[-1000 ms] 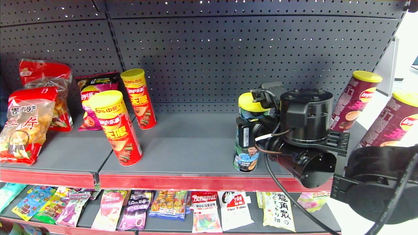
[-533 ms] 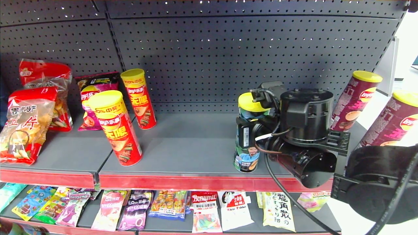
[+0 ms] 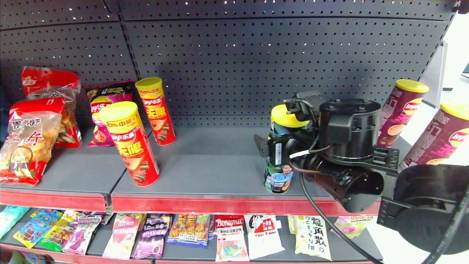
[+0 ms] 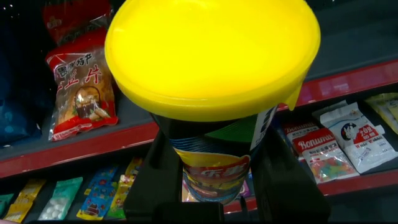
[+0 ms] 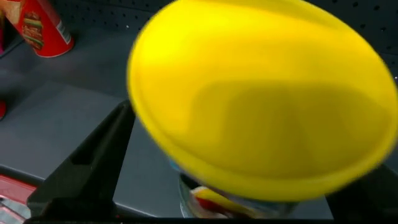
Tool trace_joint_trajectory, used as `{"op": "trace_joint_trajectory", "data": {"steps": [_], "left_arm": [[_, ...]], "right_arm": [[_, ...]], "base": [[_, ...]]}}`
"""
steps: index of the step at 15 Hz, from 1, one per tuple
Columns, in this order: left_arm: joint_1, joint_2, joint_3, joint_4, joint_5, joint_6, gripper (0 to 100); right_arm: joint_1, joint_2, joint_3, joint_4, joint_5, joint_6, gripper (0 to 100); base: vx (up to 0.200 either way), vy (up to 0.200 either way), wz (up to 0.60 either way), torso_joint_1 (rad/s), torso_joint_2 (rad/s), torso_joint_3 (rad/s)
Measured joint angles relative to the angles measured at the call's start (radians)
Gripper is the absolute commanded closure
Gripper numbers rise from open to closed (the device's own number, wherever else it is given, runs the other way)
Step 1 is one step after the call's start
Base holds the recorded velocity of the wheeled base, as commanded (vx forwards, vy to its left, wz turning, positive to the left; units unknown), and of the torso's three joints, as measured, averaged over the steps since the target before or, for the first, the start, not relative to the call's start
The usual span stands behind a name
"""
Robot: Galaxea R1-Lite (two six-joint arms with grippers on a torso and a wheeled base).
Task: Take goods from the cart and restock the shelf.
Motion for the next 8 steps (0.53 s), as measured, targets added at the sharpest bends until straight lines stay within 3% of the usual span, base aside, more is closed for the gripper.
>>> {"op": "trace_joint_trajectory", "data": {"steps": [8], "left_arm": [[0.0,0.0,-0.003,-0.001,0.0,0.001,100]], "right_arm": [[0.023,-0.191,0.202,0.0,0.018,0.017,0]], "base": [[0.0,0.0,0.0,0.0,0.0,0.0]]}}
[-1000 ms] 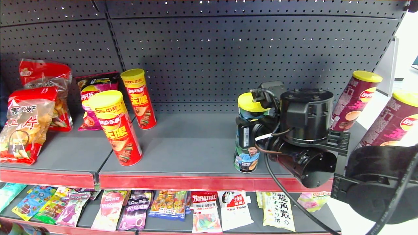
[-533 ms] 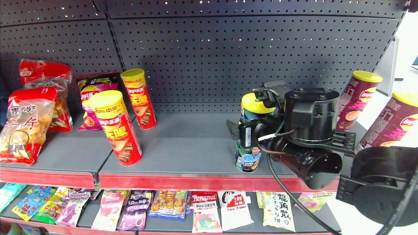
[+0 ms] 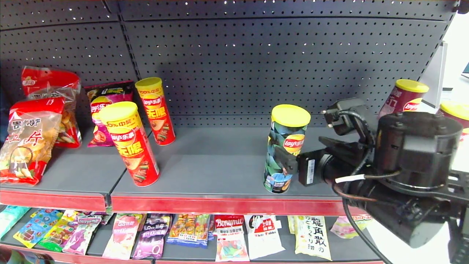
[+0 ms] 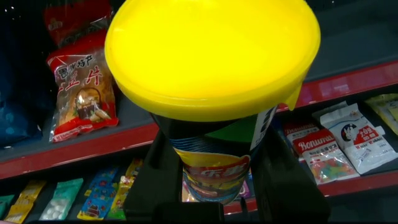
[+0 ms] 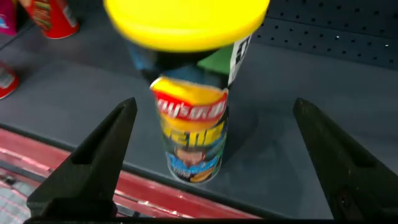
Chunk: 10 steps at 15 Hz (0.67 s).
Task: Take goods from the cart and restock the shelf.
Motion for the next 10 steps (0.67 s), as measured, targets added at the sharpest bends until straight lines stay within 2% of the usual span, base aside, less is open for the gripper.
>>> {"op": "trace_joint_trajectory", "data": {"steps": [4,6,8,10], "left_arm": [[0.0,0.006,-0.004,-0.001,0.0,0.0,100],[-0.001,0.021,-0.022,-0.004,-0.004,0.001,100],[-0.001,0.043,-0.05,-0.004,-0.007,0.001,100],[-0.004,0.079,-0.096,-0.005,-0.028,0.001,100]], "right_arm": [[0.019,-0.16,0.153,0.0,0.12,-0.01,0],[-0.005,-0.279,0.262,0.001,0.215,-0.098,0],[-0.101,-0.385,0.344,0.005,0.286,-0.208,0],[-0.293,-0.477,0.377,0.03,0.38,-0.273,0]], "base": [[0.0,0.0,0.0,0.0,0.0,0.0],[0.0,0.0,0.0,0.0,0.0,0.0],[0.0,0.0,0.0,0.0,0.0,0.0],[0.0,0.0,0.0,0.0,0.0,0.0]]}}
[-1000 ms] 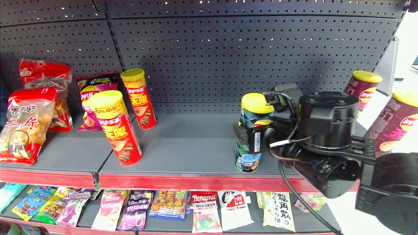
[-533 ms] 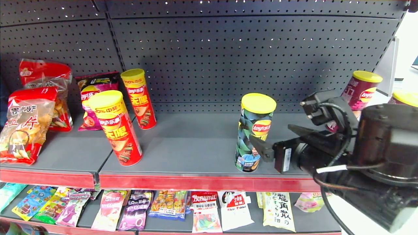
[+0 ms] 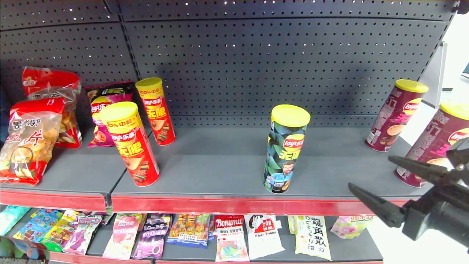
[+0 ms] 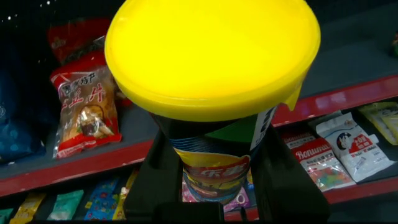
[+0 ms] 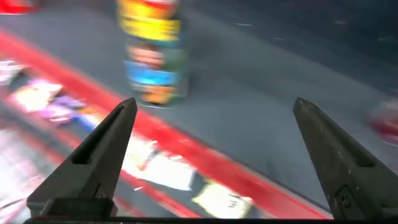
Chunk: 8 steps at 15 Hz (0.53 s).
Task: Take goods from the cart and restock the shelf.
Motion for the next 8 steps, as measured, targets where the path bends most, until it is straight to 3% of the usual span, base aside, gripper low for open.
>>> {"op": "trace_joint_trajectory", "data": {"steps": [3,5,7,8], "left_arm": [[-0.001,0.052,-0.061,0.0,-0.09,-0.002,100],[-0.001,0.076,-0.082,0.001,-0.148,-0.018,100],[-0.001,0.087,-0.088,0.002,-0.211,-0.035,100],[-0.001,0.091,-0.088,0.0,-0.215,-0.062,100]], "right_arm": [[-0.379,-0.136,0.006,0.144,0.201,-0.033,0],[-0.593,-0.296,-0.004,0.349,0.297,-0.042,0],[-0.688,-0.5,-0.015,0.55,0.346,-0.035,0],[-0.712,-0.601,-0.011,0.625,0.361,-0.031,0]], "base": [[0.0,0.0,0.0,0.0,0.0,0.0],[0.0,0.0,0.0,0.0,0.0,0.0],[0.0,0.0,0.0,0.0,0.0,0.0],[0.0,0.0,0.0,0.0,0.0,0.0]]}}
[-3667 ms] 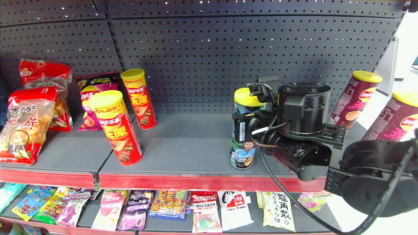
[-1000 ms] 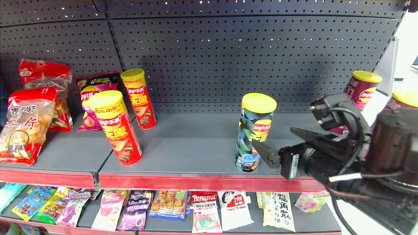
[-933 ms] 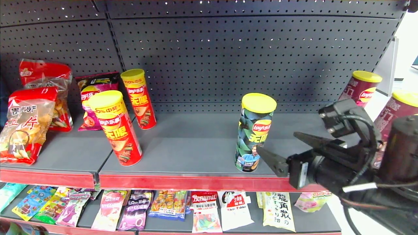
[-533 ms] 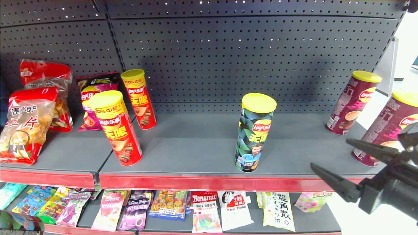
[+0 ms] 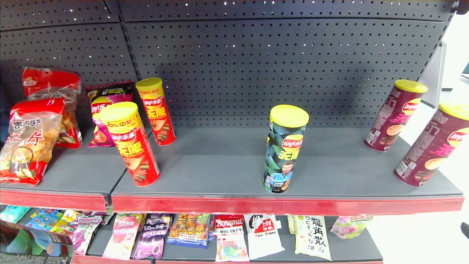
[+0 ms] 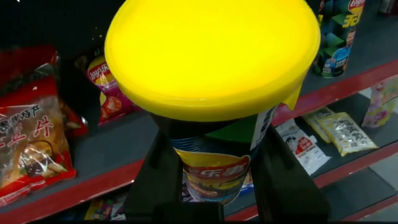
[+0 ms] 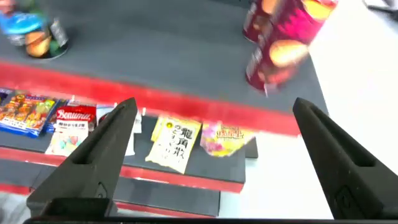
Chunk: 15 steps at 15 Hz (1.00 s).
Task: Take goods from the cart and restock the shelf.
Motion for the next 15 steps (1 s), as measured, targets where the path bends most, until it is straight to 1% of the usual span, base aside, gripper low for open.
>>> {"op": "trace_joint_trajectory", "data": {"steps": [1,3,5,6,7,8,9,11,15], "left_arm": [[0.0,0.003,0.0,0.0,0.0,-0.034,100],[0.0,0.005,0.0,0.0,-0.004,-0.058,100],[0.0,0.007,0.004,0.0,-0.004,-0.06,100],[0.0,0.011,0.005,0.0,-0.001,-0.06,100],[0.0,0.016,0.007,0.0,0.0,-0.06,100],[0.0,0.019,0.006,0.0,0.0,-0.06,100],[0.0,0.021,0.005,0.0,-0.002,-0.06,100],[0.0,0.023,0.004,0.0,-0.004,-0.059,100],[0.0,0.029,0.005,0.0,-0.011,-0.059,100]], "right_arm": [[-0.019,-0.1,0.014,0.067,0.013,0.002,0],[-0.04,-0.25,0.059,0.132,0.023,0.01,0],[-0.05,-0.334,0.122,0.118,0.001,0.013,0],[-0.052,-0.356,0.16,0.098,-0.029,0.013,0],[-0.053,-0.372,0.217,0.033,-0.071,0.014,0],[-0.054,-0.382,0.267,-0.062,-0.108,0.026,0],[-0.054,-0.389,0.303,-0.118,-0.131,0.044,0],[-0.052,-0.396,0.339,-0.111,-0.15,0.074,0],[-0.052,-0.401,0.349,-0.109,-0.147,0.098,0]], "base": [[0.0,0.0,0.0,0.0,0.0,0.0],[0.0,0.0,0.0,0.0,0.0,0.0],[0.0,0.0,0.0,0.0,0.0,0.0],[0.0,0.0,0.0,0.0,0.0,0.0],[0.0,0.0,0.0,0.0,0.0,0.0],[0.0,0.0,0.0,0.0,0.0,0.0],[0.0,0.0,0.0,0.0,0.0,0.0],[0.0,0.0,0.0,0.0,0.0,0.0],[0.0,0.0,0.0,0.0,0.0,0.0]]}}
